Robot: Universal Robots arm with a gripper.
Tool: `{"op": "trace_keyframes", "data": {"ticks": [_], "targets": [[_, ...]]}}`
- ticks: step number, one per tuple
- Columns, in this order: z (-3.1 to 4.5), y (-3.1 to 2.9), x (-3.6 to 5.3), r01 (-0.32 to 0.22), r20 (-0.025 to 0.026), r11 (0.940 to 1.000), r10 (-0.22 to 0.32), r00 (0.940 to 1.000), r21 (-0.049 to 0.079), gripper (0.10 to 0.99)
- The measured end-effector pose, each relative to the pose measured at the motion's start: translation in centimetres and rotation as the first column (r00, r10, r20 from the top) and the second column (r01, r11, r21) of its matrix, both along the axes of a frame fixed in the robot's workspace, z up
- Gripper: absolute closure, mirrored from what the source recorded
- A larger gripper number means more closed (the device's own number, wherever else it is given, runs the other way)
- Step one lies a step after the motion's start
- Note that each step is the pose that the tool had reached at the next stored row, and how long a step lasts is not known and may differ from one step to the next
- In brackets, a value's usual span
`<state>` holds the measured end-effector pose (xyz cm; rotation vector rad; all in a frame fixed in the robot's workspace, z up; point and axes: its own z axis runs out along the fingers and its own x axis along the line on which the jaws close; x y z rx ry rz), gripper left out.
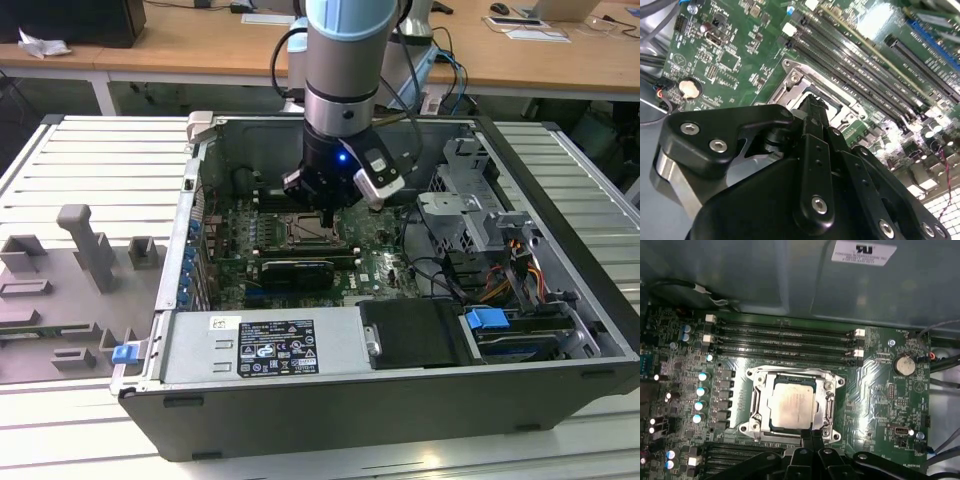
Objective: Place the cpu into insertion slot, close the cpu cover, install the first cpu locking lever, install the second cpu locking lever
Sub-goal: 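Install the second cpu locking lever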
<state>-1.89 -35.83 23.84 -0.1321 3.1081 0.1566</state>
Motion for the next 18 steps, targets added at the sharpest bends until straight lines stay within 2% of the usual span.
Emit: {"op": "trace_keyframes", "data": {"ticks": [3,10,14,18], "targets": [[-0.07,-0.19,0.00,0.000,-0.0020,1.0000,0.000,1.0000,0.002,0.980],[-0.08,-0.43,0.00,0.000,-0.0021,1.0000,0.000,1.0000,0.002,0.980],[-0.15,-0.83,0.00,0.000,-0.0022,0.9999,0.000,1.0000,0.013,0.980],[-0.26,-1.40,-0.01,0.000,-0.0022,0.9998,0.000,1.0000,0.018,0.980]]}}
